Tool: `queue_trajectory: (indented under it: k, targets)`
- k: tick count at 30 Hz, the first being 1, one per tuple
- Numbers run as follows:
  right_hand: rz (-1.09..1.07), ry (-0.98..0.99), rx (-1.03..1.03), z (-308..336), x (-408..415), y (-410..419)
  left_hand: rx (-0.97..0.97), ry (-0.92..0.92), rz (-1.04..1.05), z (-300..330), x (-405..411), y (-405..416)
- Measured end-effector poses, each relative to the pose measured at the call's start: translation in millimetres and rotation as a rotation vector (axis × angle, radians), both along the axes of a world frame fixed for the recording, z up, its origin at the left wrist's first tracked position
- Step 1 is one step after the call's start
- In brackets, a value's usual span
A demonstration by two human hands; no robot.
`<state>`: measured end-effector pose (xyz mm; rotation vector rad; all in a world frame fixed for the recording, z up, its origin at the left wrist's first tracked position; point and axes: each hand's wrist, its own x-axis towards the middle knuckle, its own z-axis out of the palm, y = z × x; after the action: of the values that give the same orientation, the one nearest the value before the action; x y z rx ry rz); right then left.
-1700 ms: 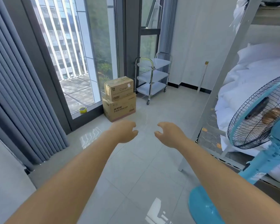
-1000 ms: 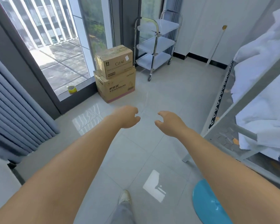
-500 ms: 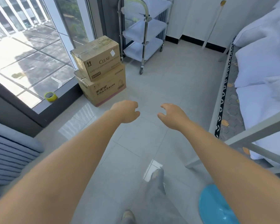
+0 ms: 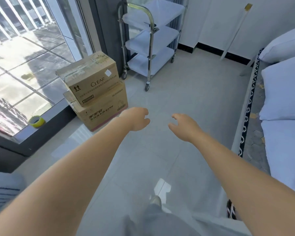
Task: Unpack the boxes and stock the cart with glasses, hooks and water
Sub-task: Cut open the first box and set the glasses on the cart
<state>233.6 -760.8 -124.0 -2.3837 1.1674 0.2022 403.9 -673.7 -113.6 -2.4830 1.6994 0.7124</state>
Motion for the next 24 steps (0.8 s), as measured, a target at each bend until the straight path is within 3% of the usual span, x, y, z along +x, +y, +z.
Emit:
queue_trajectory:
  k: [12, 24]
  targets:
    - [0.096, 0.000, 0.007, -16, 93, -175, 0.025, 0.007, 0.070, -20, 90, -157]
    - [0.089, -0.015, 0.005, -6, 245, -386, 0.001, -0.014, 0.056, -6, 239, -384]
